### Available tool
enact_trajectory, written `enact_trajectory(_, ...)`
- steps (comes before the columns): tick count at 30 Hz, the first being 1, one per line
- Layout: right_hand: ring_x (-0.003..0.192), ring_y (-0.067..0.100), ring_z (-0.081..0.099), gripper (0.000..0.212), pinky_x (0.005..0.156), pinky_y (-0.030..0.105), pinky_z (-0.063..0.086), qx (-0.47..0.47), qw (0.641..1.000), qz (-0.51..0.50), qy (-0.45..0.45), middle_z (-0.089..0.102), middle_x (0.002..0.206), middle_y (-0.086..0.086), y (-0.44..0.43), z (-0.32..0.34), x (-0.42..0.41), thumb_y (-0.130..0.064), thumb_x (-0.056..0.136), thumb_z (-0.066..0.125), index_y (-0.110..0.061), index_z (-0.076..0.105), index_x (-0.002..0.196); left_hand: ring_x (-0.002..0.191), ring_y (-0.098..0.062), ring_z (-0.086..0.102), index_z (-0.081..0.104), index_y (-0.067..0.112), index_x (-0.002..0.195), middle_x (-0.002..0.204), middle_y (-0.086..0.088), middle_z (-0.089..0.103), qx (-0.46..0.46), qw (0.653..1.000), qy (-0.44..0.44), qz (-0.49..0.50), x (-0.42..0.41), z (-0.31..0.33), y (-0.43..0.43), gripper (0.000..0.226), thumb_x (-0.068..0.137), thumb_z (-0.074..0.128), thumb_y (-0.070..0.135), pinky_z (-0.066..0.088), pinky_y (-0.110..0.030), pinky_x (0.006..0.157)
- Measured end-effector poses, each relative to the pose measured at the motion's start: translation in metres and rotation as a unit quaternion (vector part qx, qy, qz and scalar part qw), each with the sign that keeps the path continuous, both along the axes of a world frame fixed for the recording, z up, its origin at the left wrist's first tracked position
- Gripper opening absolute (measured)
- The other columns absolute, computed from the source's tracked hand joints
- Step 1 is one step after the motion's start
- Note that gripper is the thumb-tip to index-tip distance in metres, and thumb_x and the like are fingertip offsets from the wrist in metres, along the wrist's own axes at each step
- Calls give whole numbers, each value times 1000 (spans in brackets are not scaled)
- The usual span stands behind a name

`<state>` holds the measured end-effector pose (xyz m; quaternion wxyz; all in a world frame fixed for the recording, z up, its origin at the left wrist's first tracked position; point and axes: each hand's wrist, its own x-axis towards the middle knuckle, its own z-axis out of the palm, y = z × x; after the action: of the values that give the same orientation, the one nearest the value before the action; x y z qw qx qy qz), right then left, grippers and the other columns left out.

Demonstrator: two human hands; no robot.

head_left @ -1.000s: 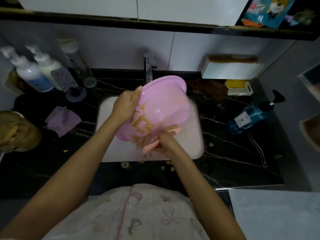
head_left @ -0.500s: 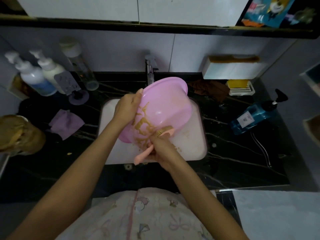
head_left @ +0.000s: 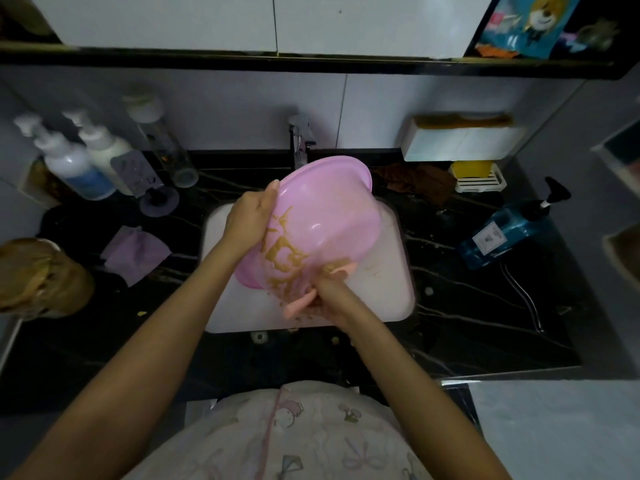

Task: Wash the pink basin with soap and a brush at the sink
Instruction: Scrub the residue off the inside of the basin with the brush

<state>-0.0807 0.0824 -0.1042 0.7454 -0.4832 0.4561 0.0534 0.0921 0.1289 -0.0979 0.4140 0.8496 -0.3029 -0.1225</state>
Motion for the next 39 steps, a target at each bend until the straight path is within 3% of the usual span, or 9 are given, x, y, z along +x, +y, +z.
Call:
enact_trajectory(7,43,5,55,19,39,14,42,76,988,131,-11,51,67,1,22,5,-5,-13,96,40,-17,46,78,56,-22,44,37,13,53,49,2,42,15,1000,-2,8,2,2,-1,60,93,26,57,42,-37,61)
enact_trajectory(12,58,9,54,19,39,17,45,53,998,-16,22,53,71,1,-21,-22,0,-2,94,39,-14,53,88,53,-20,42,34,16,51,48,3,41,2,1000,5,-3,-2,-3,0,61,87,25,64,43,-40,61)
enact_trajectory(19,35,3,53,29,31,13,36,157,985,5,-63,57,49,-5,-12,-8,-3,1,93,35,-14,53,76,57,-20,44,36,14,51,50,3,42,23,999,3,22,2,4,2,61,98,30,52,37,-33,63)
enact_trajectory(22,32,4,51,27,29,10,35,134,987,-88,-12,62,61,4,-48,-30,-1,3,93,32,-7,56,87,54,-20,43,37,15,53,50,1,43,5,1000,7,4,-1,-1,1,63,89,26,65,41,-36,61)
enact_trajectory(26,31,3,47,25,26,9,32,197,980,-13,28,60,50,1,-45,-37,-7,-3,94,33,-8,56,86,55,-21,45,38,14,53,51,-1,44,4,1000,6,2,-3,-2,-1,67,79,21,73,44,-41,61)
enact_trajectory(30,30,2,43,28,23,11,30,333,941,-43,-49,46,44,-3,-65,-30,-16,12,59,60,-10,49,73,55,-20,44,36,15,53,50,1,42,6,1000,13,4,-1,0,0,65,81,22,72,44,-40,61)
enact_trajectory(33,29,4,44,20,24,11,31,293,945,-144,-37,45,42,-1,-86,-48,-12,9,75,40,-10,48,79,54,-21,43,34,15,51,49,1,42,12,1000,3,1,-8,-2,-1,61,87,24,64,38,-36,58)
enact_trajectory(35,29,4,44,20,23,12,29,274,956,-108,-12,46,42,-1,-79,-51,-9,8,78,37,-7,49,76,54,-22,43,33,14,51,49,1,41,17,1000,-9,4,-11,-1,-2,61,88,24,61,33,-33,57)
enact_trajectory(39,29,8,44,40,21,12,21,421,903,-55,-69,44,49,3,-59,-47,-23,24,44,62,-5,48,69,53,-20,39,31,17,51,49,2,37,21,1000,-4,1,-9,2,-2,58,94,30,56,31,-32,56)
